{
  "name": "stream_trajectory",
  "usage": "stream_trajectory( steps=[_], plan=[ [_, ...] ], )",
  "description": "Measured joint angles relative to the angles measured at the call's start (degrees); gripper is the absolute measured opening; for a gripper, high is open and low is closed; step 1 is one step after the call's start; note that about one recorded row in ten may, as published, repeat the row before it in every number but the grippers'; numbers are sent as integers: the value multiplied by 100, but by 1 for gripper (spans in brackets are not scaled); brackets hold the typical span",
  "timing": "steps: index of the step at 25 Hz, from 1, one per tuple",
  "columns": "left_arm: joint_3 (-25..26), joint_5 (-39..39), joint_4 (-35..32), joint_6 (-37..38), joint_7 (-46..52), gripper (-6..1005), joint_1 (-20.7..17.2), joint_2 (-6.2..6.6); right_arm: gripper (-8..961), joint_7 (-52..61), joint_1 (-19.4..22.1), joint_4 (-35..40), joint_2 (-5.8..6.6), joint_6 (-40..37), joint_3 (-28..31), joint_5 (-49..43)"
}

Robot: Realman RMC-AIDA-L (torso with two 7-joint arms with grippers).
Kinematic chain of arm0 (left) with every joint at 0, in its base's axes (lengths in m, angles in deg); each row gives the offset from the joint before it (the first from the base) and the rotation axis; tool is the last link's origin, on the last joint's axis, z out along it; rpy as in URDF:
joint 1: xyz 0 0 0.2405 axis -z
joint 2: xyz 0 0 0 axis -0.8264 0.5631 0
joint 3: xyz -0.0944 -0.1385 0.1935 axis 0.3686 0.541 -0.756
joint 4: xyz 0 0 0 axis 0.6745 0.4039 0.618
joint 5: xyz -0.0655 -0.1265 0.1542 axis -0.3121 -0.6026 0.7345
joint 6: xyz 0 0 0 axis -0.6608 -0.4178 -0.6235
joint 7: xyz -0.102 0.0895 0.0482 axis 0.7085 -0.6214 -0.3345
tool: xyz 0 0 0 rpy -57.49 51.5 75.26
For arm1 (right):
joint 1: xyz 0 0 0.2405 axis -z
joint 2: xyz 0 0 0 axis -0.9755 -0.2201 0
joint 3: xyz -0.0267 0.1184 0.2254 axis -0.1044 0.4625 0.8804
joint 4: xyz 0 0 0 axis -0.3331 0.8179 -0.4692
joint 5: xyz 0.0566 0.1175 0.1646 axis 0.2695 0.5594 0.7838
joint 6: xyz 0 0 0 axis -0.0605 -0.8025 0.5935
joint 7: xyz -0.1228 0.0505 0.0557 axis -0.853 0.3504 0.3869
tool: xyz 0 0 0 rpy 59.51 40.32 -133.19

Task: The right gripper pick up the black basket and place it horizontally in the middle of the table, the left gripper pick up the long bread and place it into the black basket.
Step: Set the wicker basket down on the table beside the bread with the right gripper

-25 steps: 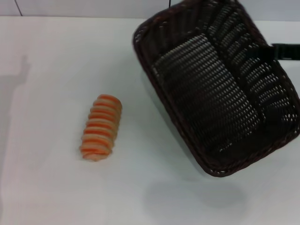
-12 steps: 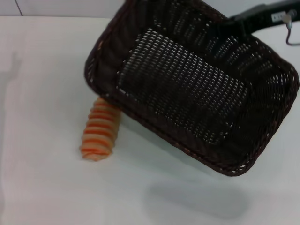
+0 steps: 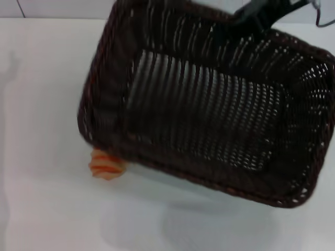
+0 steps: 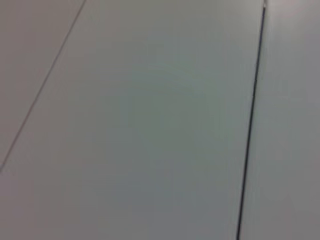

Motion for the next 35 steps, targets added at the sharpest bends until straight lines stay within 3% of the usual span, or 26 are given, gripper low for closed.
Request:
stream_trajectory(
  steps=[1,6,15,20,28,35],
  plan=[
    [135,15,3,-9,-2,865,39,1,181,103,-98,0,79,49,-336,-1],
    [398,40,3,-9,-4,865,105,8,182,211,-326,-38,203,105,-971,6],
    [577,49,0,-10,-4,865,229,17,182,239,-797,-474,234,133,-1528,-4],
    [581,52,-46,-11,-4,865,263,10,181,143,-899,-659,131,109,-1807,-50],
    [560,32,-61,-12,42,865,231,-25,180,-219,-962,-862,-244,40,-1909,-731],
    [522,49,-70,11,63,865,159,-51,179,-416,-1051,-1025,-301,-108,-1897,-772]
  ],
)
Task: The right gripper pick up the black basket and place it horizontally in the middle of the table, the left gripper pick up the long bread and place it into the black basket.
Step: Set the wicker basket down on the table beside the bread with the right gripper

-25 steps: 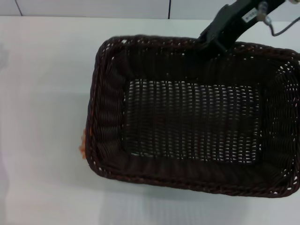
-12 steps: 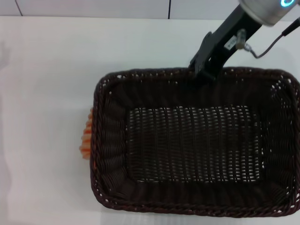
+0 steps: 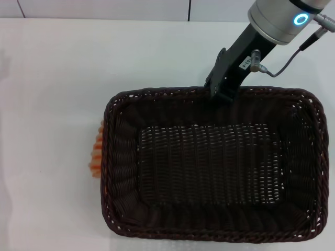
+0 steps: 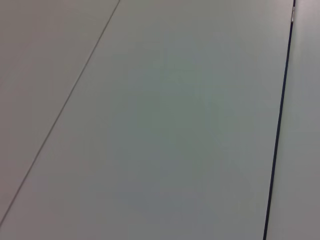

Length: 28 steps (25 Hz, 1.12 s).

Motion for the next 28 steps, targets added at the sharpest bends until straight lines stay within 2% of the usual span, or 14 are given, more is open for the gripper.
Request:
stream_trajectory(
  steps=[6,10,15,24,28],
  plan=[
    [-123,-1,-6,43,138,865,-75,-10,180,-48,-102,-201,-159,-154,-60,-544],
    [-148,3,-8,76,213,865,-109,-11,184,-59,-112,-226,-202,-193,-104,-620],
    [-244,-19,-8,213,241,865,-170,-27,399,-63,-104,-155,-212,-238,-107,-650],
    [-284,-40,-8,269,380,864,-217,-24,435,-25,-124,268,-281,-337,40,-567],
    [-284,-43,-8,289,382,864,-238,-22,433,22,-100,615,-343,-487,379,-535]
  ],
)
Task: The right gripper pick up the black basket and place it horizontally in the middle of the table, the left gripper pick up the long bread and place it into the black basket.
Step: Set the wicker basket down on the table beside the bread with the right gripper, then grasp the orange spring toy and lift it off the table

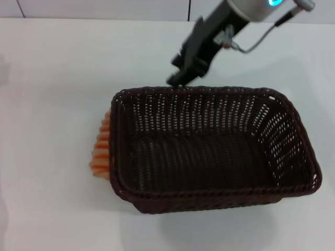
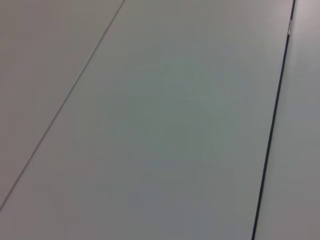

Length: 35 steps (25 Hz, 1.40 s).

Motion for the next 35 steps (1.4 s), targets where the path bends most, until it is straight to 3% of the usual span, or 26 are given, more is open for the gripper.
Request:
stream_trajectory(
  steps=[2,3,5,7,8,10,11,12,13,16,17,18,19,21,23,25,27,28,29,32,33,35],
  plan=[
    [0,2,3,23,0,864,-20,1,433,113,120,288,-22,-128,170,-17],
    [0,3,21,39,1,864,-47,4,433,349,412,840,-33,-405,302,-84],
    [0,3,21,39,1,864,-47,4,433,496,640,1216,-42,-621,358,-150],
    [0,14,46,57,27,864,-85,8,433,723,1127,1965,-87,-1137,491,-332],
    [0,37,33,114,236,864,-136,27,433,851,1599,2551,-185,-1647,642,-521],
    [-3,46,12,128,346,864,-162,36,433,879,1803,2790,-236,-1843,693,-590],
    [-46,58,11,132,370,864,-192,44,433,938,2271,3246,-317,-2289,699,-716],
    [-125,96,24,136,375,864,-233,58,433,1055,2821,3648,-340,-2912,541,-751],
    [-125,96,24,136,375,864,-233,58,433,1055,2821,3648,-340,-2912,541,-751],
    [-173,235,62,137,441,864,-299,75,432,1132,3713,4088,-340,-3984,177,-734],
    [-173,235,62,137,441,864,-299,75,432,1132,3713,4088,-340,-3984,177,-734],
    [-175,392,67,94,570,864,-315,81,432,1078,4333,4252,-332,-4805,-112,-621],
    [-175,392,67,94,570,864,-315,81,432,1078,4333,4252,-332,-4805,-112,-621],
    [-176,571,73,-7,752,864,-307,109,432,876,4807,4306,-329,-5504,-371,-364],
    [-176,733,79,-116,987,864,-284,152,432,337,5553,4285,-334,-6806,-844,236],
    [-176,902,89,-225,1256,864,-257,190,432,181,5743,4251,-338,-7198,-1044,365],
    [-176,1019,94,-286,1425,864,-236,209,432,-58,6155,4131,-339,-8215,-1519,511],
    [-175,1102,102,-305,1490,864,-213,204,432,-114,6398,3950,-340,-9129,-1939,490],
    [-175,1102,102,-305,1490,864,-213,204,432,-114,6398,3950,-340,-9129,-1939,490],
    [-200,1248,208,-297,1586,864,-226,170,432,-134,6676,3522,-342,-10619,-2583,364],
    [-237,1302,267,-298,1660,864,-242,162,432,-135,6773,3211,-342,-11587,-2890,322],
    [-445,1348,360,-317,1848,864,-264,163,433,-137,6812,3056,-342,-12005,-3023,318]
  ],
)
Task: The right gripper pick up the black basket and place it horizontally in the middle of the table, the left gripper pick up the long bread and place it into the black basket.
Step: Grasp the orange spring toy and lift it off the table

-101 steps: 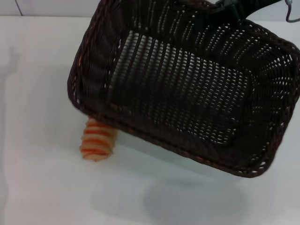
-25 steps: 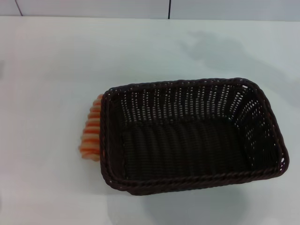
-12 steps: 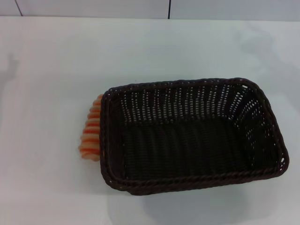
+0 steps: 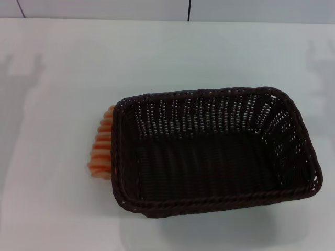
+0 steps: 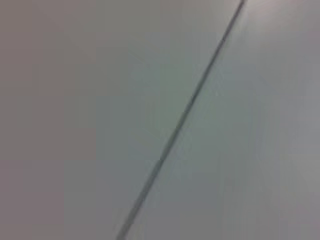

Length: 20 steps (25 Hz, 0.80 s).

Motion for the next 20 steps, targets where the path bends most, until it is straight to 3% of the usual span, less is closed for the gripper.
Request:
stream_trajectory(
  steps=[3,4,7,8,9,14,17,18,19,20],
  plan=[
    [-472,7,171,-203,248,864,-4,96,433,0,20,-941,0,-1840,-500,-53],
    [-472,7,171,-203,248,864,-4,96,432,0,20,-941,0,-1840,-500,-53],
    [-809,7,511,-932,350,864,-31,220,432,80,-20,-1635,-3,-2907,-741,-29],
    [-969,7,760,-1563,363,864,-38,301,432,312,-64,-2109,-8,-3590,-844,0],
    [-969,7,760,-1563,363,864,-38,301,432,312,-64,-2109,-8,-3590,-844,0],
    [-1335,7,1593,-3336,409,864,-24,553,433,1383,-149,-2998,-1,-4634,-762,7],
    [-1480,12,2224,-4681,393,864,-22,708,433,1732,-220,-3342,7,-4720,-589,9],
    [-1505,13,2595,-5517,370,864,-10,793,433,1813,-252,-3458,5,-4728,-539,12],
    [-1505,13,2595,-5517,370,864,-10,793,433,1884,-290,-3561,3,-4729,-503,14],
    [-1508,13,2943,-6266,353,864,-6,869,433,1939,-337,-3658,3,-4733,-468,16]
  ],
)
